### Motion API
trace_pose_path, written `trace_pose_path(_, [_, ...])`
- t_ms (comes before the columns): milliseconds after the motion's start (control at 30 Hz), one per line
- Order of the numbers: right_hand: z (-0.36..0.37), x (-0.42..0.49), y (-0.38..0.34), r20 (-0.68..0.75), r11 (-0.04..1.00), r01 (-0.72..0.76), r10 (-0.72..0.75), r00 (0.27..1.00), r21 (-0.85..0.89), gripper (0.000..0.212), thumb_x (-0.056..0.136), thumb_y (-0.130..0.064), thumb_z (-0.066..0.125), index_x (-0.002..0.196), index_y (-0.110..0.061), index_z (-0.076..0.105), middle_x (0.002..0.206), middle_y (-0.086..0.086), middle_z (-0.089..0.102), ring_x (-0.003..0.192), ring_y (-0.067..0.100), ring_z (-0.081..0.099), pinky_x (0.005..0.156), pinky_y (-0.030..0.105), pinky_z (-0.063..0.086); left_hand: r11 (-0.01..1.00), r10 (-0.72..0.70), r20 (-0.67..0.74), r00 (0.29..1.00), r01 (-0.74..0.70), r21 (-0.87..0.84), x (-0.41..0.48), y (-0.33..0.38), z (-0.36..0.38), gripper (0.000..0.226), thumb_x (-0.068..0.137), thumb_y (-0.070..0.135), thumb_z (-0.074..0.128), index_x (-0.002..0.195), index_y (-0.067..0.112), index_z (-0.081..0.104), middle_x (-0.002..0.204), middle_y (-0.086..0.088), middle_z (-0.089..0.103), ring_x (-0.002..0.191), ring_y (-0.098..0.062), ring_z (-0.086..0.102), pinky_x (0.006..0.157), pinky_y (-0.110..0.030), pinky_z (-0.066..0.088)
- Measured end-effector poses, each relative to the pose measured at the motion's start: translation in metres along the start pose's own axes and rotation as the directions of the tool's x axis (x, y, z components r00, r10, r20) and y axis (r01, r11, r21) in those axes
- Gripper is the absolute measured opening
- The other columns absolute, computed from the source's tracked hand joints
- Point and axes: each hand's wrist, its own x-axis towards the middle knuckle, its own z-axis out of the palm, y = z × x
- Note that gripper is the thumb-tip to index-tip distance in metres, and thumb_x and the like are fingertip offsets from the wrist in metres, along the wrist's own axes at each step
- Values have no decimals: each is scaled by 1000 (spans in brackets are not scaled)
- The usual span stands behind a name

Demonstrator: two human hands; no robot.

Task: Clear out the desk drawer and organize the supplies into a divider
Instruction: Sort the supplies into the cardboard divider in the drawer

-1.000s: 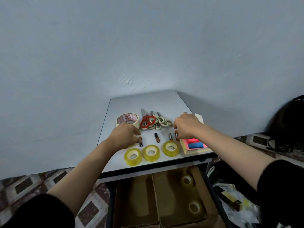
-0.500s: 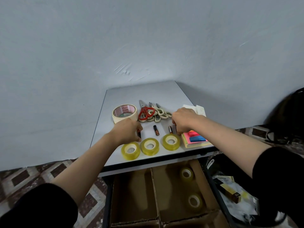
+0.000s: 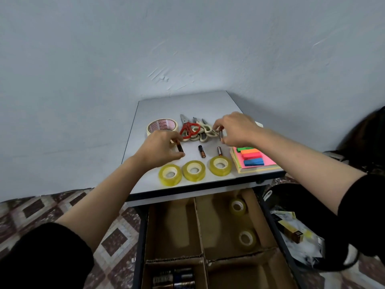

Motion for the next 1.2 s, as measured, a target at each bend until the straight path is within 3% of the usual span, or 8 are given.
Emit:
trace_pose_path(133, [-27,-34,-19,-86,843,35,14,996,537,32,84,-10,66,114,-18,64,108,0,64,75,-3,57,66,10,39,859,-198,-21,980,163,-486,-53,25,-23,29,73,15,78,99,21,66,91,2,69,68,-1,66,70,-10,50])
trace_pose_path(233, [-25,-91,-34,71,285,-70,7,997,956,23,81,8,63,100,-6,67,75,-5,66,51,0,59,58,9,49,462,-259,169,951,275,-843,-121,50,-15,26,69,7,73,94,13,68,93,-10,72,81,-15,69,80,-23,54])
trace_pose_path(367, [34,-148,-54,325,-103,-340,-138,936,935,28,70,14,59,91,-2,67,75,10,61,58,13,65,62,25,58,-60,-336,456,824,464,-884,-200,58,27,23,65,5,61,82,10,76,86,-8,73,81,-16,71,71,-19,56])
trace_pose_path(533, [102,-180,-77,537,-235,-545,-102,837,805,31,66,-6,66,96,1,68,82,11,69,66,14,66,64,27,59,-297,-431,618,657,543,-785,-252,49,62,20,66,8,61,79,2,76,91,-15,70,82,-20,71,66,-20,56])
trace_pose_path(633, [117,-178,-80,554,-239,-557,-86,828,796,21,76,-3,64,96,-1,69,85,12,68,66,14,64,64,27,59,-185,-483,624,614,625,-758,-254,38,66,17,66,7,66,79,2,75,89,-15,72,77,-19,71,66,-23,58])
trace_pose_path(800, [124,-170,-83,544,-147,-548,-68,836,823,20,81,6,61,99,-1,68,86,14,64,71,21,65,63,27,59,472,-430,571,699,714,-518,-243,20,72,30,71,-9,72,90,14,67,79,-1,72,68,-8,68,65,-17,54])
trace_pose_path(933, [126,-166,-85,549,-145,-550,-48,835,823,32,81,9,60,111,-3,62,100,16,66,77,26,68,64,29,60,851,-288,658,695,501,-156,-231,13,86,37,75,-5,70,106,15,63,85,2,66,75,-8,66,74,-15,53])
trace_pose_path(1200, [126,-162,-85,536,-165,-532,-22,844,830,34,78,8,64,109,-3,59,94,13,69,79,22,70,59,24,58,979,-205,695,689,148,142,-229,13,113,34,84,1,57,115,14,63,109,-7,64,103,-23,60,93,-32,47])
